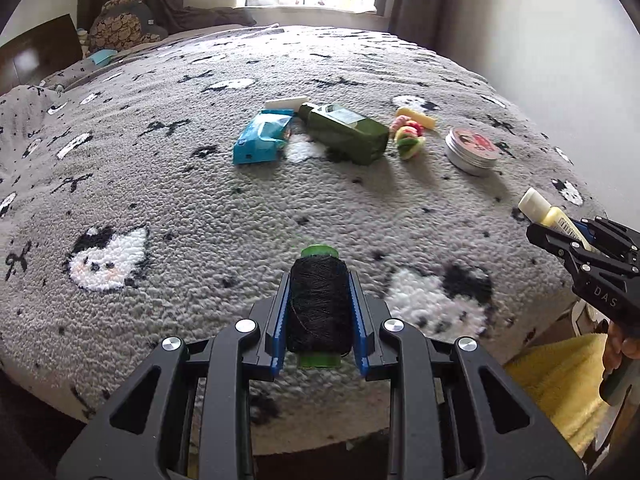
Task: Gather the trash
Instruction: 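Grasp the black thread spool with the left tool while the right tool grasps the yellow bottle, then carry the thread spool and yellow bottle down to the bin beside the bed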
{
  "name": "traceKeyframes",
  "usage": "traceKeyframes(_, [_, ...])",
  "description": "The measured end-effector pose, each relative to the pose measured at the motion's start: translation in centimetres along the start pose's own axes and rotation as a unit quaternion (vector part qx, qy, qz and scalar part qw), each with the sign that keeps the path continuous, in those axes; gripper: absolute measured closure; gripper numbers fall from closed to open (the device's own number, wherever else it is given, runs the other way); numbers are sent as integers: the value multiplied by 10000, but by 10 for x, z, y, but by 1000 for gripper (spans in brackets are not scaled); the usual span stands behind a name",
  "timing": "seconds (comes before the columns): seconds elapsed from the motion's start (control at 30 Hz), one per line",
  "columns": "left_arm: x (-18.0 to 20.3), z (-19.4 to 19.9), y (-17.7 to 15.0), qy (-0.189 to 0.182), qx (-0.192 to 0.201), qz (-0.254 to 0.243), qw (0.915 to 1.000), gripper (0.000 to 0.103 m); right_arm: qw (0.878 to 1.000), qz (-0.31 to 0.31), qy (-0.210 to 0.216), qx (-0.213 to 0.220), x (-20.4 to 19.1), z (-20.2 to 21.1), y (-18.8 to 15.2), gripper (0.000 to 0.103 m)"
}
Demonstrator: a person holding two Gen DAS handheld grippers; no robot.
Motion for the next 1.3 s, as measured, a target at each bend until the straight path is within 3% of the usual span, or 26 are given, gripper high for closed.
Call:
traceKeyframes(0.37, [43, 59, -38, -128, 340, -274, 9990, 78, 9995, 3, 193, 257, -2, 64, -48, 71])
traceKeyframes(0.6, [64, 69, -73, -290, 236, -409, 9985, 78, 9992, -127, 381, -2, -10, 72, -86, 71])
traceKeyframes(0.97, [82, 24, -135, -623, -718, -469, 9944, 78, 9913, -319, 760, -1028, -30, 26, -143, 71])
traceKeyframes(1.3, [85, -23, -170, -680, -1447, -412, 9863, 78, 9795, -521, 973, -1688, -37, -9, -169, 71])
Point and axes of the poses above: each gripper's, at about its wrist camera, not at the fingertips, and z roughly against the way its jaws point, x to its right, y to its top, the point moved 2 cm from there along -z, roughly the way its jaws point, and after that the axes turned 5 degrees about -x, right-handed, at the moved point
